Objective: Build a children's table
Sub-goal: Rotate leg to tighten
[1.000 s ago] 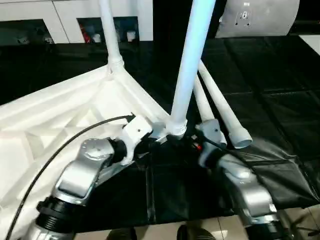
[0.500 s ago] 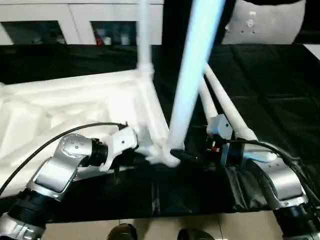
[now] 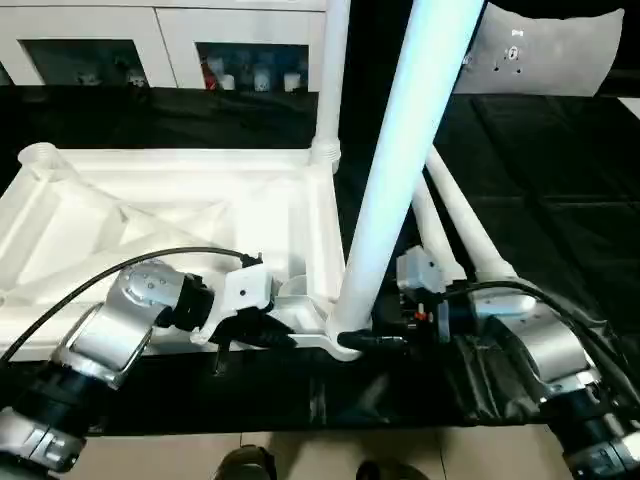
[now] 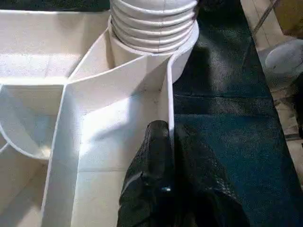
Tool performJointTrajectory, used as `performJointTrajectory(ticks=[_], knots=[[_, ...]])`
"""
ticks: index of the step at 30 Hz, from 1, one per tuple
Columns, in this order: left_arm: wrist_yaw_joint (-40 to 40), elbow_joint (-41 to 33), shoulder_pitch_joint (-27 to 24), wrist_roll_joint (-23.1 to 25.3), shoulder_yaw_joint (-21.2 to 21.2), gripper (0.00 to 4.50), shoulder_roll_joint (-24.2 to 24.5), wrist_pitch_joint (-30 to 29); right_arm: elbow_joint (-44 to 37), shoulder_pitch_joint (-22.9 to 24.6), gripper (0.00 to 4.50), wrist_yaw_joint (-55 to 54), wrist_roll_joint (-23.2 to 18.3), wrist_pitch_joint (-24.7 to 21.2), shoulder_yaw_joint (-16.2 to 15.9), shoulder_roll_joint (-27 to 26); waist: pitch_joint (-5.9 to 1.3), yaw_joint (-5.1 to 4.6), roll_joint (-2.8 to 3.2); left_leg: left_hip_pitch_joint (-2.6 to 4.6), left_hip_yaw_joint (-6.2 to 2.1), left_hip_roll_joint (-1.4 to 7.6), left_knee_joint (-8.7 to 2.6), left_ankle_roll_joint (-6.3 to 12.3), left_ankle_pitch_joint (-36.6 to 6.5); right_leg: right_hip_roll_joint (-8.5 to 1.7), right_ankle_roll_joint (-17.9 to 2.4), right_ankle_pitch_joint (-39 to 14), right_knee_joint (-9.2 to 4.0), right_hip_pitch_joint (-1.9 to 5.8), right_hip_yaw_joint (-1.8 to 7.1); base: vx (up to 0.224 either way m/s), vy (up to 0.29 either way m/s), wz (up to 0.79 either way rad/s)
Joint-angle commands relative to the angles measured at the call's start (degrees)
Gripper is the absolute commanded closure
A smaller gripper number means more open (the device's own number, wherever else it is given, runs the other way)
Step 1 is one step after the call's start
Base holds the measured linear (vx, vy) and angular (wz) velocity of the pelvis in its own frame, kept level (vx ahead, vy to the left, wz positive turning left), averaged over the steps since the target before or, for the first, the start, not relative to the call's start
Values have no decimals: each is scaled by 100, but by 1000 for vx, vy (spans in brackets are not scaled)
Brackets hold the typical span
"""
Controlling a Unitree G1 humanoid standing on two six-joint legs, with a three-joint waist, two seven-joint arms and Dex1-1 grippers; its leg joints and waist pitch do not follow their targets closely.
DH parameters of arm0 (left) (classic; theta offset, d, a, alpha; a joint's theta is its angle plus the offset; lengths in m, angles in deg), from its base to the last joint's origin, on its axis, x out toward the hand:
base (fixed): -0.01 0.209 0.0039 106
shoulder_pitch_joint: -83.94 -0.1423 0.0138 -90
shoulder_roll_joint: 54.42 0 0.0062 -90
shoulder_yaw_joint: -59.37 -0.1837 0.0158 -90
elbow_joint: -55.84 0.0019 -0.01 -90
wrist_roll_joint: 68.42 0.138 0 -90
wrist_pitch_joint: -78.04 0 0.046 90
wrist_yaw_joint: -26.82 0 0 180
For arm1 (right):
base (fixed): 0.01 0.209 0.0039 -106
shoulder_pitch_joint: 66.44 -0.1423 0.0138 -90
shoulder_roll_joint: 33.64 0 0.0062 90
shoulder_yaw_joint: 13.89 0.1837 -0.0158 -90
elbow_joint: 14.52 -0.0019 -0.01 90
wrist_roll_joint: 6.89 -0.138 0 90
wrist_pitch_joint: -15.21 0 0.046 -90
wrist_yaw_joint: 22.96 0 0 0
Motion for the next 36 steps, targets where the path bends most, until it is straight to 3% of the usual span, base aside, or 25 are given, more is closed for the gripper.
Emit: performJointTrajectory(ticks=[1,4,14,18,21,23,25,26,27,28,29,30,31,32,36], knots=[[384,6,83,25,-299,450,-42,164,62,-64,125,135,-7,6,-33,18,-387,-22,-12,92,-116,391,-393,395,-821,-539,-1425,-875,-409,240,313,0,0,0],[415,111,130,43,-300,450,-60,236,96,-87,165,232,-25,2,-53,19,-393,-1,-8,95,-116,393,-390,405,-792,-535,-1412,-858,-405,235,312,0,0,0],[393,343,204,36,-291,450,-90,349,125,-76,186,362,-42,13,-138,29,-366,22,9,101,-118,398,-407,358,-908,-536,-1415,-941,-423,220,313,0,0,0],[-122,211,34,-89,-17,450,-266,25,-284,290,186,10,-243,-416,-21,-121,-310,41,56,111,-136,417,-441,282,-1116,-540,-1376,-1145,-450,194,325,0,0,0],[-674,40,-68,-128,214,450,-447,-329,-563,567,187,-511,-337,-685,127,-351,-285,31,36,114,-145,427,-477,207,-1325,-539,-1329,-1369,-481,180,335,0,0,0],[-1242,-149,-154,-173,436,450,-694,-716,-683,809,187,-1241,-174,-696,231,-688,-225,2,27,127,-162,408,-508,84,-1675,-558,-1161,-2063,-554,145,343,0,0,0],[-1463,-268,-203,-208,513,450,-822,-903,-716,917,187,-1631,-74,-702,273,-889,-212,-48,16,91,-190,407,-538,-1,-1684,-567,-1040,-2278,-560,157,344,0,0,0],[-1735,-403,-246,-202,582,450,-979,-1114,-727,1021,187,-2053,11,-710,331,-1130,-188,-88,30,107,-195,412,-556,-51,-1832,-561,-989,-2432,-588,114,342,0,0,0],[-1966,-509,-271,-179,626,450,-1127,-1273,-721,1094,187,-2388,50,-742,382,-1347,-179,-115,-2,99,-202,389,-559,-48,-1861,-559,-941,-2524,-602,121,334,0,0,0],[-2280,-617,-287,-101,661,450,-1355,-1474,-674,1140,188,-2819,152,-774,414,-1618,-173,-166,-15,51,-214,392,-581,-66,-1754,-559,-886,-2505,-579,147,337,0,0,0],[-2691,-729,-295,24,709,450,-1660,-1729,-631,1179,188,-3334,280,-842,438,-1946,-171,-209,-7,89,-205,383,-579,-52,-1765,-552,-839,-2540,-619,107,339,0,0,0],[-2691,-729,-295,24,709,450,-1660,-1729,-631,1179,188,-3334,280,-842,438,-1946,-157,-240,-7,88,-204,379,-583,-47,-1774,-553,-833,-2568,-635,99,346,0,0,0],[-2977,-769,-273,114,740,450,-1876,-1885,-584,1162,188,-3660,355,-910,451,-2160,-157,-253,-12,80,-204,361,-575,-13,-1742,-554,-771,-2616,-647,113,351,0,0,0],[-3375,-793,-219,204,793,450,-2175,-2078,-486,1099,188,-4071,427,-1020,477,-2449,-125,-280,-45,82,-187,356,-577,31,-1714,-542,-740,-2649,-666,77,372,0,0,0],[-4241,-813,-52,374,852,450,-2807,-2401,-117,798,188,-5078,635,-1290,530,-3126,-129,-344,-50,74,-195,342,-586,42,-1630,-534,-651,-2733,-685,65,369,0,0,0]])
